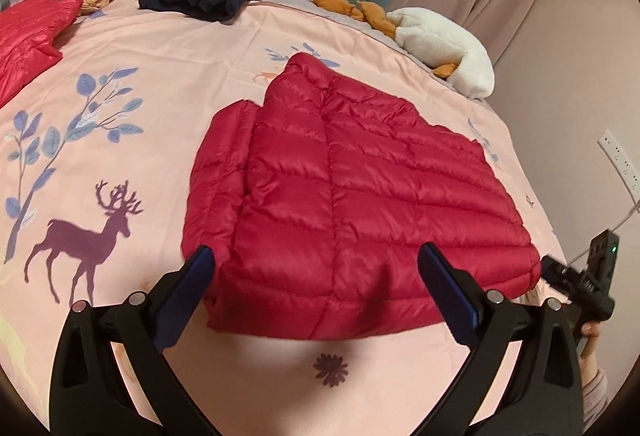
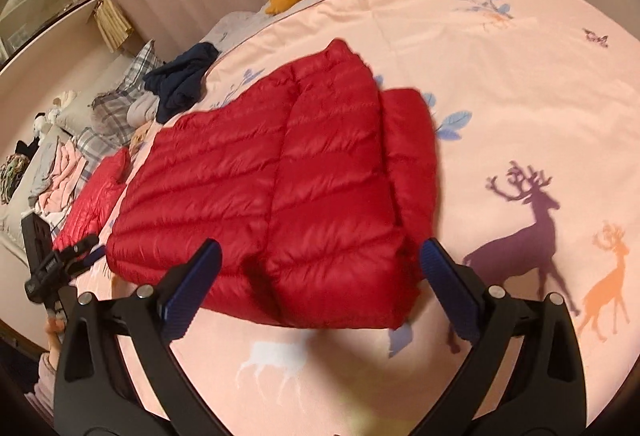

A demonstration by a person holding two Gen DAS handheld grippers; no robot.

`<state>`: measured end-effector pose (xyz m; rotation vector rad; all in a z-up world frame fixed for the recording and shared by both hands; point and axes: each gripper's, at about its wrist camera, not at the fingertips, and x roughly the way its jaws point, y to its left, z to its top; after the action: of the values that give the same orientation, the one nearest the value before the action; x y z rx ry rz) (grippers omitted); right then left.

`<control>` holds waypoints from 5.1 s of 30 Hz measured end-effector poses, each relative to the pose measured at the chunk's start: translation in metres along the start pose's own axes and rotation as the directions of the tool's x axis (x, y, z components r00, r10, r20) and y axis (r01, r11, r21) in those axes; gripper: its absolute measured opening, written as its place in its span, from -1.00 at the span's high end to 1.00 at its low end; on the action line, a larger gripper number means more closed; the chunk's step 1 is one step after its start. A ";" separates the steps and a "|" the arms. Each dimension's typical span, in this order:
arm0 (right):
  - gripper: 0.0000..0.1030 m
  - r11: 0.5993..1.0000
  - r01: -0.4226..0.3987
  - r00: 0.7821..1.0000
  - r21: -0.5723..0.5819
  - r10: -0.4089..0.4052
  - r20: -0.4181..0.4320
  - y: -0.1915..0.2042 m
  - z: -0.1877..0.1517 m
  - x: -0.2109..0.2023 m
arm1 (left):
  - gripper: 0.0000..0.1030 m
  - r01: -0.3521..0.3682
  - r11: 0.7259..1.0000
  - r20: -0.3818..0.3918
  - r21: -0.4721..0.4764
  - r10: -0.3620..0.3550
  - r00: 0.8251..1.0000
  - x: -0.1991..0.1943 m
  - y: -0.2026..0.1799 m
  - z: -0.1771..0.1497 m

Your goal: Fold large clothes

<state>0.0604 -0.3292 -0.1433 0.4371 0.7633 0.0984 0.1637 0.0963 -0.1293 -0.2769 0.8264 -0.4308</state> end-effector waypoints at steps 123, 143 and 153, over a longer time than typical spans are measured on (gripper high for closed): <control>-0.67 0.967 0.147 0.987 -0.209 -0.130 0.091 0.087 0.068 0.053 | -0.62 -0.232 0.950 0.039 0.208 0.229 0.973 0.065 -0.082 0.051; -0.69 0.948 0.253 0.967 -0.193 -0.247 0.056 0.055 0.020 0.038 | -0.69 -0.247 0.946 0.023 0.209 0.248 0.968 0.034 -0.060 -0.005; -0.70 0.969 0.211 0.974 -0.125 -0.197 0.114 0.055 0.011 0.007 | -0.68 -0.237 0.958 0.058 0.162 0.230 0.971 0.003 -0.061 -0.011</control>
<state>0.0769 -0.2812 -0.1181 0.2294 0.6935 -0.0639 0.1410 0.0400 -0.1142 -0.0299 0.7691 -0.2697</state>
